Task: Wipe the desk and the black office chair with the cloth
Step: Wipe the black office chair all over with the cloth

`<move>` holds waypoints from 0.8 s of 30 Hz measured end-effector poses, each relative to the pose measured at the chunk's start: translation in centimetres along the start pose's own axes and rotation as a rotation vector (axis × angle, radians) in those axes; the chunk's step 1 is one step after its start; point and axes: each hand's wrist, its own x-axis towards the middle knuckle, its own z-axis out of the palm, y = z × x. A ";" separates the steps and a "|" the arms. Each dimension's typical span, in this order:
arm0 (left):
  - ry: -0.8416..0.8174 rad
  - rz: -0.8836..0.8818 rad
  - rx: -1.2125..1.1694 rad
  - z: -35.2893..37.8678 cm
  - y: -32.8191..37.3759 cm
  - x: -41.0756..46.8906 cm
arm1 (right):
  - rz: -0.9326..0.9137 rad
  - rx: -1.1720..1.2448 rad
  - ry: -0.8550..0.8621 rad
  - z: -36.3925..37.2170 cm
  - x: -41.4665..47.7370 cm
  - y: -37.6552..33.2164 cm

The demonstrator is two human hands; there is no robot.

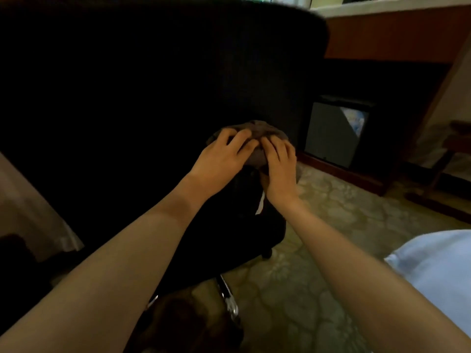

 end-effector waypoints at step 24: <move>-0.158 -0.030 -0.054 -0.3 2.5 1.6 | 0.191 0.124 0.110 0.9 -0.7 1.2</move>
